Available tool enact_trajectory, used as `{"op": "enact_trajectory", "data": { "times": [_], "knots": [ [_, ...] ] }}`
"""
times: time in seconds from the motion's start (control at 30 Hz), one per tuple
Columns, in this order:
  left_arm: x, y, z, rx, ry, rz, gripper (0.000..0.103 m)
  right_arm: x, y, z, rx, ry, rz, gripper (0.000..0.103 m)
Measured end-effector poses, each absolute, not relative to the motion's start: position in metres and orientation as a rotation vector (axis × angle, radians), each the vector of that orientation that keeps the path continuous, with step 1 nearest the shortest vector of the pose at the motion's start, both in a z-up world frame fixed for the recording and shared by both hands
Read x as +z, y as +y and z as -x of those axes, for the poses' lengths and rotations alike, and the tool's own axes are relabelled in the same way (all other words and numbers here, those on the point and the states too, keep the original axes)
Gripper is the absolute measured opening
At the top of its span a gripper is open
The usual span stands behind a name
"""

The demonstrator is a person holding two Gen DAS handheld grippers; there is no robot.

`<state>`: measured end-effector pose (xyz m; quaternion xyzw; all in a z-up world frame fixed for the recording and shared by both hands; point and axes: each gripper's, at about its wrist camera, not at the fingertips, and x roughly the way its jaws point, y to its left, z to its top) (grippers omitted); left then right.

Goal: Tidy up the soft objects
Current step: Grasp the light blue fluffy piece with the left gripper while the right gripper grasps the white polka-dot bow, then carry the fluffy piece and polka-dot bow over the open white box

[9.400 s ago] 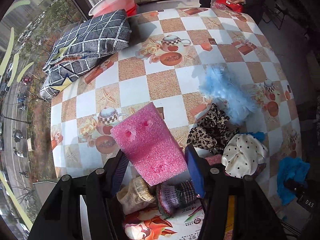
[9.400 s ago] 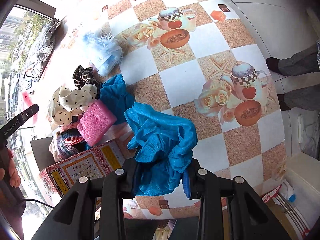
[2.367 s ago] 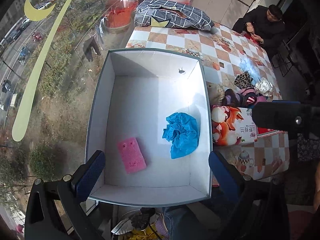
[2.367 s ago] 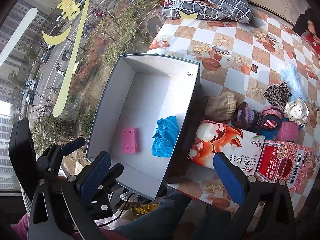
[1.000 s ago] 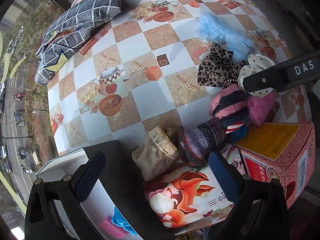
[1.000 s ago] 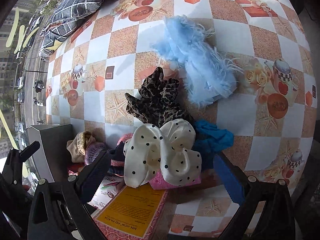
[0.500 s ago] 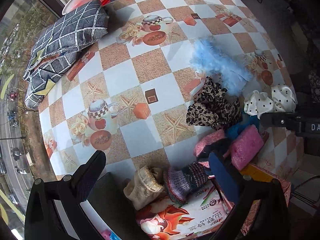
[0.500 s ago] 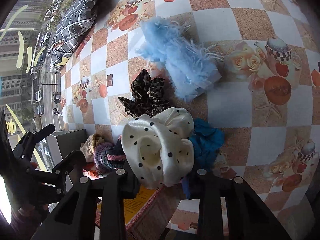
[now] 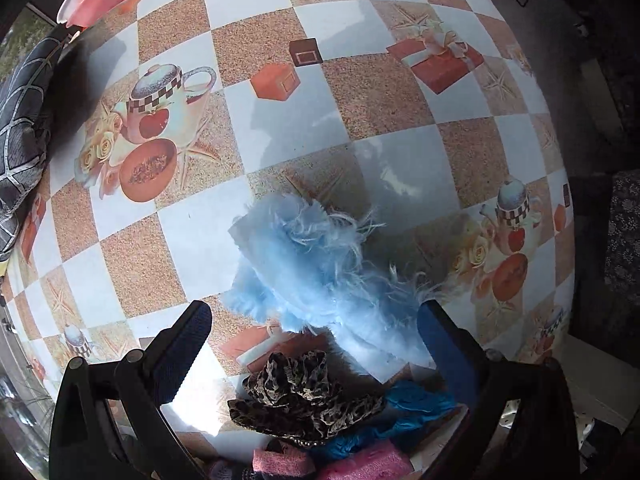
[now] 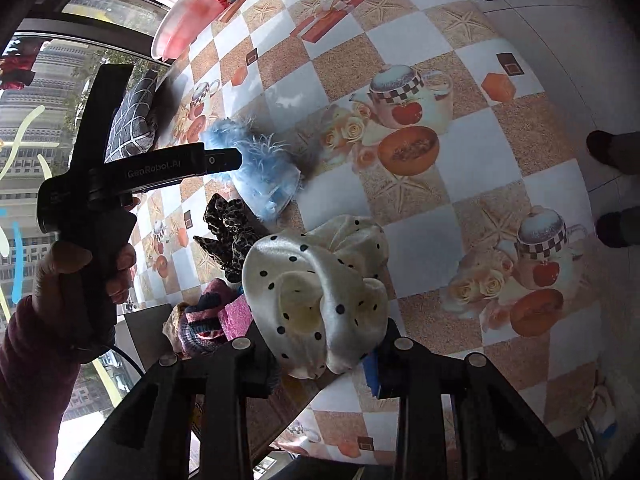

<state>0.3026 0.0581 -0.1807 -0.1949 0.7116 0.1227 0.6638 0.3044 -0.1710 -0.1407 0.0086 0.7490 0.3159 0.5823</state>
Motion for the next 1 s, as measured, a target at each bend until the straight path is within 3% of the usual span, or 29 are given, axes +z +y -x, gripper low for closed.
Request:
{"op": "enact_trajectory", "data": {
  "times": [0.07,0.17,0.27,0.33,0.37,0.4,0.73,1.0],
  "knots": [
    [-0.192,0.057,-0.310,0.287,1.639,0.448,0.102,-0.144,-0.175,-0.304,0.730,1.753,-0.032,0.034],
    [-0.203,0.054,-0.317,0.282,1.687,0.425,0.081,-0.146,-0.179,-0.304,0.721,1.745,-0.024,0.034],
    [-0.208,0.053,-0.320,0.305,1.725,0.399,0.069,-0.148,-0.180,-0.306,0.722,1.740,-0.017,0.034],
    [-0.204,0.052,-0.321,0.299,1.717,0.370,0.053,-0.148,-0.181,-0.308,0.726,1.734,-0.012,0.034],
    [-0.200,0.051,-0.321,0.284,1.698,0.364,0.037,-0.147,-0.180,-0.308,0.728,1.729,-0.004,0.034],
    [-0.196,0.052,-0.320,0.274,1.680,0.372,0.033,-0.147,-0.179,-0.308,0.731,1.725,0.006,0.034],
    [-0.123,0.072,-0.280,0.382,1.439,0.290,0.031,-0.134,-0.164,-0.297,0.754,1.688,0.070,0.034],
    [-0.084,0.082,-0.194,0.461,1.363,0.280,0.031,-0.109,-0.137,-0.266,0.834,1.648,0.127,0.034]
  ]
}}
